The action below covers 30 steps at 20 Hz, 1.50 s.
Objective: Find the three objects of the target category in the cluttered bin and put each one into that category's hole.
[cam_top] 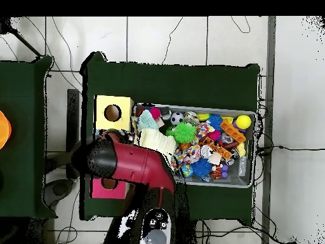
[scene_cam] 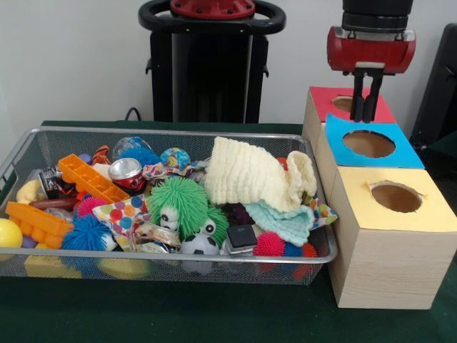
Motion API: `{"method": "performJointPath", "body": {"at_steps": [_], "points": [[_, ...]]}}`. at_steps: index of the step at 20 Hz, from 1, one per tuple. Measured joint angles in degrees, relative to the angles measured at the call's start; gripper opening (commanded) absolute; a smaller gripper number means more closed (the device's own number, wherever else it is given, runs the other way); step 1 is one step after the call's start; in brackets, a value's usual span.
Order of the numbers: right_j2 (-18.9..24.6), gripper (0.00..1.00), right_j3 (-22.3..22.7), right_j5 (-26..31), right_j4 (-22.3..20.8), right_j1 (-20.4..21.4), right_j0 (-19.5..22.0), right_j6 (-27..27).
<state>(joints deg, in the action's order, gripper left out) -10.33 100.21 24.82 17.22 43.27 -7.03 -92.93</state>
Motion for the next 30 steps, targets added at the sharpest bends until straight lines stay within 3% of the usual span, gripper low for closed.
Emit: {"method": "performJointPath", "body": {"at_steps": [18,30], "points": [[0.3,0.0,0.0,0.0,-0.1,-2.0,5.9,0.0],[0.4,0.0,0.0,0.0,-0.1,-2.0,7.0,0.0]]}}
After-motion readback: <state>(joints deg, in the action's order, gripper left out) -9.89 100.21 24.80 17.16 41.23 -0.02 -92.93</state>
